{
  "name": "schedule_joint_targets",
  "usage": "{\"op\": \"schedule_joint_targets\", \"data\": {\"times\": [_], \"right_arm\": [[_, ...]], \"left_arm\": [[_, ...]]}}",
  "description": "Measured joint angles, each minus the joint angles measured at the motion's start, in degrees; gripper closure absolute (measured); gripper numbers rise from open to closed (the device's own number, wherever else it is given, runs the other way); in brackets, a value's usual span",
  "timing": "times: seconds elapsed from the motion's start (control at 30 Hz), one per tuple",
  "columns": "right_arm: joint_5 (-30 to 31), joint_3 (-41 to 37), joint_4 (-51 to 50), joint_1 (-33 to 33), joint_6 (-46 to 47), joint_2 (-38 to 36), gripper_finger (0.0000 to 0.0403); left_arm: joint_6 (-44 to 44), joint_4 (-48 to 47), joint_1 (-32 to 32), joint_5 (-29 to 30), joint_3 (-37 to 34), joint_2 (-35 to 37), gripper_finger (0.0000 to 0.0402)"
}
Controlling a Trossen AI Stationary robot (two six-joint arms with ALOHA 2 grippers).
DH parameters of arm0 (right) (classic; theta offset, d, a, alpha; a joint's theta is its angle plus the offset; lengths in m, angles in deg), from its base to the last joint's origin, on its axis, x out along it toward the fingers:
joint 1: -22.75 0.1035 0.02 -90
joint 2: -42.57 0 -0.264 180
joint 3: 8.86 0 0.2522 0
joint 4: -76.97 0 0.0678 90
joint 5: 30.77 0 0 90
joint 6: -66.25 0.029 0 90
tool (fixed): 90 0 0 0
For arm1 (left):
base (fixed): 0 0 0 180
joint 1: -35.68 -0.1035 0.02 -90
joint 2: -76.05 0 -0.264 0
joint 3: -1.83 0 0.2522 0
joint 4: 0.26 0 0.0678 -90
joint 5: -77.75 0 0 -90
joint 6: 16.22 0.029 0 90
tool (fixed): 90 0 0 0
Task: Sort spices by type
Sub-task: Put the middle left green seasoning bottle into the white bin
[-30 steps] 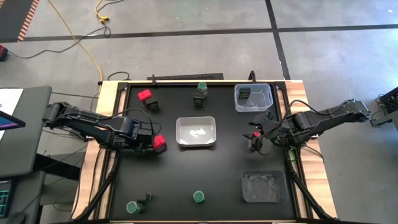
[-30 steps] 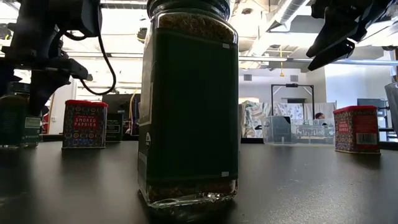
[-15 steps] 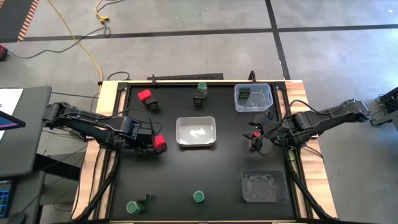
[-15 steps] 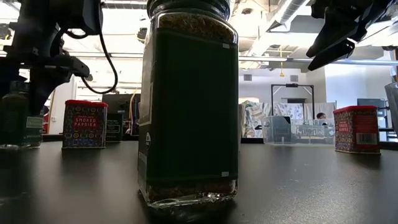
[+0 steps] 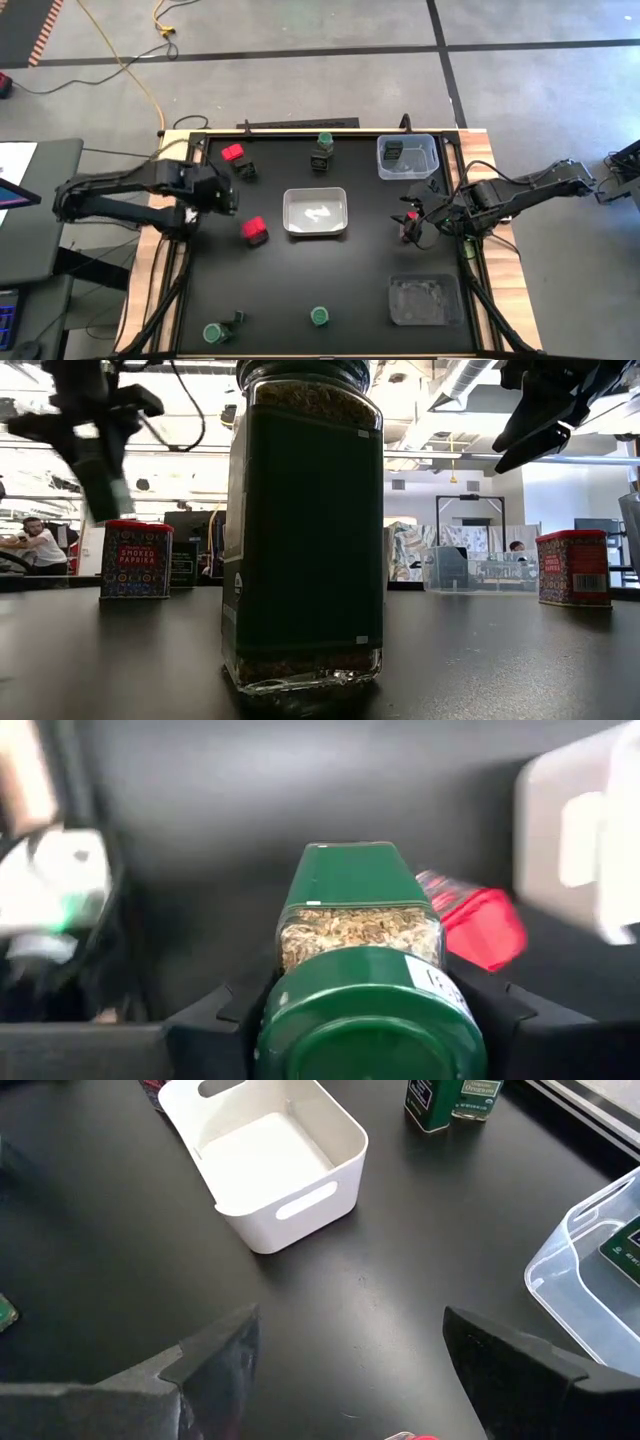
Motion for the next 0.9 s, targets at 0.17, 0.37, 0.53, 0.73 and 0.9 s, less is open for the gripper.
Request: {"op": "schedule_joint_targets", "data": {"times": [0.17, 0.37, 0.53, 0.73, 0.9], "right_arm": [[0.1, 0.0, 0.1, 0.0, 0.0, 0.0, 0.0062], [0.1, 0.0, 0.1, 0.0, 0.0, 0.0, 0.0062], [0.3, 0.0, 1.0, 0.0, 0.0, 0.0, 0.0062], [0.3, 0.0, 2.1, 0.0, 1.2, 0.0, 0.0062], [0.3, 0.0, 2.1, 0.0, 3.2, 0.0, 0.0062]], "left_arm": [[21.6, 13.5, -10.7, -2.8, 1.8, -3.4, 0.0207], [44.3, 20.9, -19.0, -10.6, 11.9, -15.8, 0.0207], [64.2, 17.5, -19.0, -11.6, 26.2, -28.6, 0.0207], [77.6, 9.2, -14.1, -12.2, 42.1, -41.1, 0.0207], [82.9, 5.7, -8.1, -12.0, 48.2, -47.2, 0.0207]]}}
